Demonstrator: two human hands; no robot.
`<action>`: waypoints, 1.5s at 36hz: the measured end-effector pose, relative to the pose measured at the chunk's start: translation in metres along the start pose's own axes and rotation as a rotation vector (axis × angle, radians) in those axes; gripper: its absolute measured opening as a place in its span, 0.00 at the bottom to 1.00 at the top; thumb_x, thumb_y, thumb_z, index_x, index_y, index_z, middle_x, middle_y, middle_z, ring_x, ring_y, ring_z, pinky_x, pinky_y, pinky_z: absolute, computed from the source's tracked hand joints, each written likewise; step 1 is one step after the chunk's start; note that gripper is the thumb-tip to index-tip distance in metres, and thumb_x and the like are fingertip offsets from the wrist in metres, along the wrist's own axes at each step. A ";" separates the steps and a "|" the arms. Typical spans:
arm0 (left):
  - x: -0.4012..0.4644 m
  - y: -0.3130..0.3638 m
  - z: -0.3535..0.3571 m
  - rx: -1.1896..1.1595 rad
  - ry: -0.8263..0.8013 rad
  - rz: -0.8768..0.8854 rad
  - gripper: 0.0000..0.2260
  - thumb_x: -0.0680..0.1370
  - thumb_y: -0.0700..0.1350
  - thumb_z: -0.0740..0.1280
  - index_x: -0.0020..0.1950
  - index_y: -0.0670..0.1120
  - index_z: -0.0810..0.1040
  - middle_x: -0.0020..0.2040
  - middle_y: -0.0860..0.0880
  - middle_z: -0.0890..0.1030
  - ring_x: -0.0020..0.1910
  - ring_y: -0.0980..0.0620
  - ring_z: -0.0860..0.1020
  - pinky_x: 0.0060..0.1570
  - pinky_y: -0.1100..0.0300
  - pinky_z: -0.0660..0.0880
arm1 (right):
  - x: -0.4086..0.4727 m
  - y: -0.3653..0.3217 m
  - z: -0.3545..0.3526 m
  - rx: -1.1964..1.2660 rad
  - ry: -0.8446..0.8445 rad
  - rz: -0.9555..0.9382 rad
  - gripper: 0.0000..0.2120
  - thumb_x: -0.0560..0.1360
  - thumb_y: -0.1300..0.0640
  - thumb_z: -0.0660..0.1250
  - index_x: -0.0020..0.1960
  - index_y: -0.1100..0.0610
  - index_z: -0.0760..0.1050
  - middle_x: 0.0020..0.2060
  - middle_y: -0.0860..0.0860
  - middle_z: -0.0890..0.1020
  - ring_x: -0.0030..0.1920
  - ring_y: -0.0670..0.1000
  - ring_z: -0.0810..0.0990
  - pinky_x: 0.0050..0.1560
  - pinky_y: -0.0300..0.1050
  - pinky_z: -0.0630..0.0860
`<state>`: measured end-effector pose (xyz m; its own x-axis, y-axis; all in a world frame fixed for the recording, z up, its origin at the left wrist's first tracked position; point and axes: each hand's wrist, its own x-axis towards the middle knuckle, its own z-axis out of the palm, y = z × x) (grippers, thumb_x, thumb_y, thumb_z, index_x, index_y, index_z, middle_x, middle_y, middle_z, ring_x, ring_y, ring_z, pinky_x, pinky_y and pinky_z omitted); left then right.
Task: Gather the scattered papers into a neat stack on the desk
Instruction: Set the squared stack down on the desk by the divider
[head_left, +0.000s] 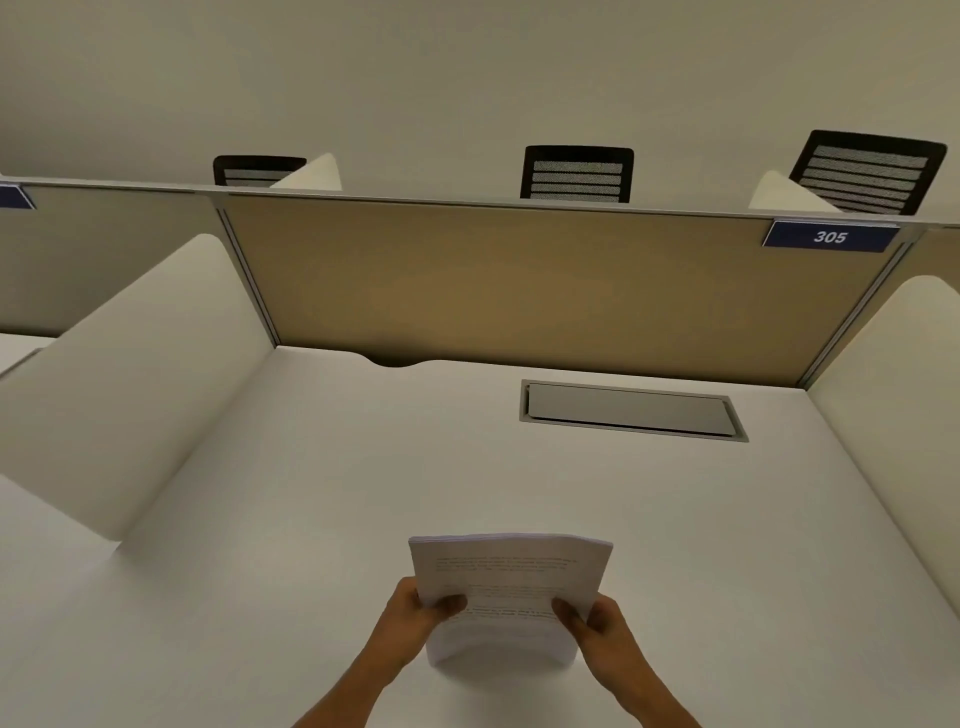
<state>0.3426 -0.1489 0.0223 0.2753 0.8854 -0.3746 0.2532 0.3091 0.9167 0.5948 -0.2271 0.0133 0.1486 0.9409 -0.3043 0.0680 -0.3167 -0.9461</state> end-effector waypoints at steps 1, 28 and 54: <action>0.000 -0.002 0.001 0.020 -0.001 -0.014 0.15 0.75 0.42 0.74 0.58 0.59 0.81 0.54 0.54 0.86 0.54 0.50 0.83 0.53 0.61 0.80 | 0.000 0.003 0.000 -0.028 -0.005 0.003 0.10 0.81 0.53 0.66 0.55 0.41 0.83 0.53 0.43 0.87 0.53 0.45 0.85 0.52 0.36 0.82; -0.017 -0.011 -0.042 0.009 0.206 -0.296 0.07 0.79 0.41 0.69 0.50 0.39 0.85 0.45 0.44 0.88 0.48 0.41 0.86 0.49 0.51 0.82 | 0.034 -0.005 0.030 0.084 -0.071 0.349 0.07 0.79 0.65 0.67 0.50 0.58 0.84 0.46 0.53 0.89 0.47 0.55 0.88 0.51 0.55 0.85; 0.096 0.029 -0.295 0.134 0.360 -0.261 0.09 0.74 0.42 0.73 0.36 0.41 0.86 0.34 0.46 0.87 0.35 0.47 0.85 0.34 0.63 0.75 | 0.174 -0.094 0.241 0.175 0.064 0.473 0.05 0.70 0.69 0.73 0.44 0.72 0.83 0.39 0.59 0.89 0.40 0.57 0.89 0.40 0.48 0.85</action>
<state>0.1027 0.0477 0.0535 -0.1474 0.8554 -0.4965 0.3957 0.5111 0.7630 0.3770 -0.0045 0.0222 0.1836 0.6883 -0.7018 -0.1867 -0.6765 -0.7123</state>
